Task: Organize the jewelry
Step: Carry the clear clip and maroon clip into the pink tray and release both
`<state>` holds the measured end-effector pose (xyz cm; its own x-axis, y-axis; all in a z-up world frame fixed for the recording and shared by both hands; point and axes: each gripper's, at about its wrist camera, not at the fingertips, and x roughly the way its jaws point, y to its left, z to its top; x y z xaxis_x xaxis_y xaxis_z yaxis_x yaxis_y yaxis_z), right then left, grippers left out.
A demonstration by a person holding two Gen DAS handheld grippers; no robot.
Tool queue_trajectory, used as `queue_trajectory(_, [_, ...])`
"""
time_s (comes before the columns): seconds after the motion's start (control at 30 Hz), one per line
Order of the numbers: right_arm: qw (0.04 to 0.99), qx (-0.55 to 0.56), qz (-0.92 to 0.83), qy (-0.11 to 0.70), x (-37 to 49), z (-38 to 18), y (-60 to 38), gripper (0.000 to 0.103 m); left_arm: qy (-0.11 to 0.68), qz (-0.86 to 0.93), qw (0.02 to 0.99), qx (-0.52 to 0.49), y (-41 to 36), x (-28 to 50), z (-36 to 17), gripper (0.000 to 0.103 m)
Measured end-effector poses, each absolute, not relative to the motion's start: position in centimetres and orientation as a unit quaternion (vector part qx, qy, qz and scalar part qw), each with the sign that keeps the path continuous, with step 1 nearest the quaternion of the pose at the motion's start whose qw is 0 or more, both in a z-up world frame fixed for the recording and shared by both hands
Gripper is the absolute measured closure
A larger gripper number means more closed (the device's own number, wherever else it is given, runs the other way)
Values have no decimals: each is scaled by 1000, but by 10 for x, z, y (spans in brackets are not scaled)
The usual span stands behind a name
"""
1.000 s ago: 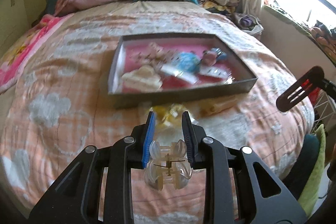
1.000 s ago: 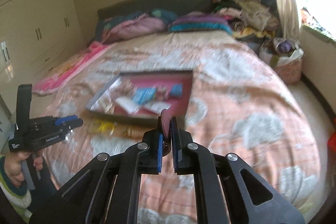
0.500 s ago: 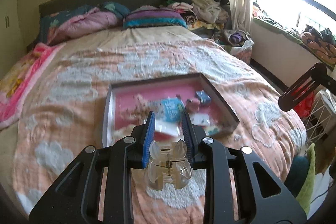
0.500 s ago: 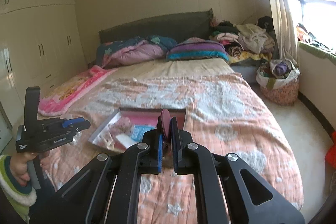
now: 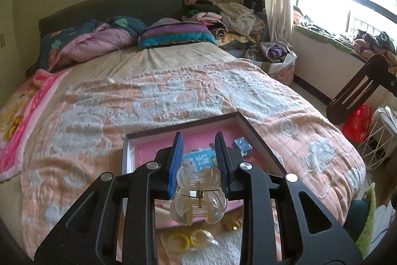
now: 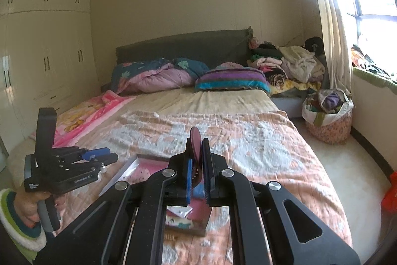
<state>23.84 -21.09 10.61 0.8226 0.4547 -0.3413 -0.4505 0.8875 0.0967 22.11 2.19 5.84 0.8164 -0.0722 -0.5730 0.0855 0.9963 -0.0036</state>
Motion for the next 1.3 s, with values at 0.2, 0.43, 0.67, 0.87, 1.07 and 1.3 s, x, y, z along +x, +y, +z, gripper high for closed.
queue_trajectory(0.2, [954, -3, 242, 175, 254, 110, -193, 96, 301, -42, 953, 0, 31, 242, 55, 84])
queue_trajectory(0.43, [948, -6, 258, 187, 271, 98, -175, 96, 321, -43, 946, -13, 42, 256, 30, 84])
queue_trajectory(0.67, [935, 10, 274, 226, 289, 73, -158, 96, 351, -41, 935, -26, 51, 267, -4, 84])
queue_trajectory(0.87, [922, 27, 283, 263, 302, 44, -148, 96, 368, -35, 929, -31, 58, 274, -22, 84])
queue_trajectory(1.07, [909, 37, 289, 298, 311, 12, -141, 96, 381, -32, 924, -30, 59, 280, -34, 84])
queue_trajectory(1.3, [887, 56, 295, 350, 322, -25, -135, 96, 394, -35, 918, -27, 54, 285, -45, 84])
